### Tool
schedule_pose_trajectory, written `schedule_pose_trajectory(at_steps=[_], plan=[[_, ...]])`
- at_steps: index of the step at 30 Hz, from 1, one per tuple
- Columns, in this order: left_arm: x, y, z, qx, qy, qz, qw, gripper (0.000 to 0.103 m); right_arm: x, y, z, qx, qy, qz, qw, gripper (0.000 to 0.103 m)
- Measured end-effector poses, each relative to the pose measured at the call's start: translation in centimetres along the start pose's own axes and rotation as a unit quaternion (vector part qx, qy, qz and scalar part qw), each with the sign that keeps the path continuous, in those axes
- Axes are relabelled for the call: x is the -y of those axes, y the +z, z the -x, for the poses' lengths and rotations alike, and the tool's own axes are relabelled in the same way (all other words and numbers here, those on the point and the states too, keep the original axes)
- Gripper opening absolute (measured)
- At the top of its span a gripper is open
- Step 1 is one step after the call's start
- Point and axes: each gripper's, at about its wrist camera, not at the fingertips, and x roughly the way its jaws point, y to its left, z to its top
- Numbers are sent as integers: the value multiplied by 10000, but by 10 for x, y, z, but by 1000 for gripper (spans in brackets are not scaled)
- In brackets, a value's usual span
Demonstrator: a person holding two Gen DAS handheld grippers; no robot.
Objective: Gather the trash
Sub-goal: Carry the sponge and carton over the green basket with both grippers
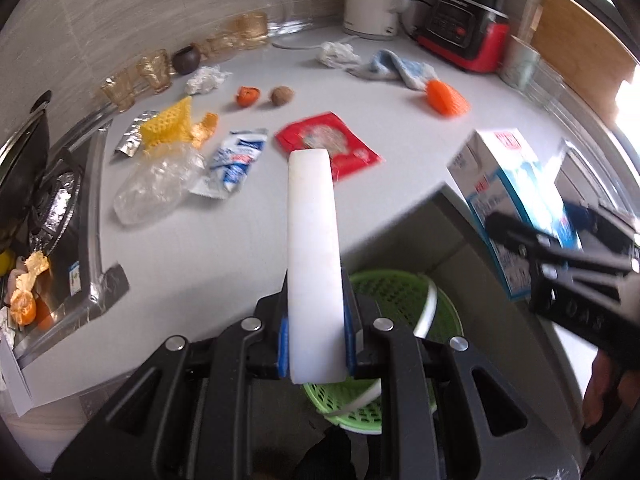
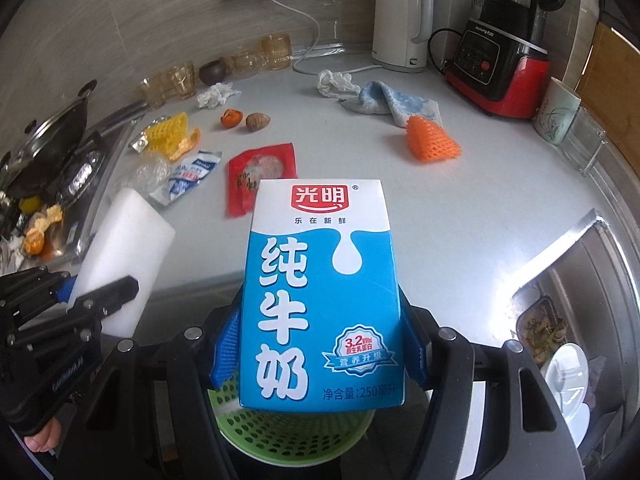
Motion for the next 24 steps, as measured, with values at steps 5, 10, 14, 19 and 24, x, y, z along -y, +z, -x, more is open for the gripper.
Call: schedule_pose_trajectory(at_steps=[5,10,14,19,24], plan=[[31,-35,1,-106,-550,-706,9959,20,10,-22,8,-75,-214,-152,9996,66],[66,-67,-13,-287,-1217,-1378,9825,20,27,-52,16,-156,-553,-445,9974,65],[90,-93,-33,-535,-1560,-1857,9687,20,42,-77,18,-286,-757,-693,9943,65],[101,-113,-67,-882,-1825,-2020,9582,20,56,-99,16,-423,-817,-1021,9905,66],[99,-117,-103,-1092,-1552,-1977,9617,20,52,-108,9,-450,-748,-964,9915,66]])
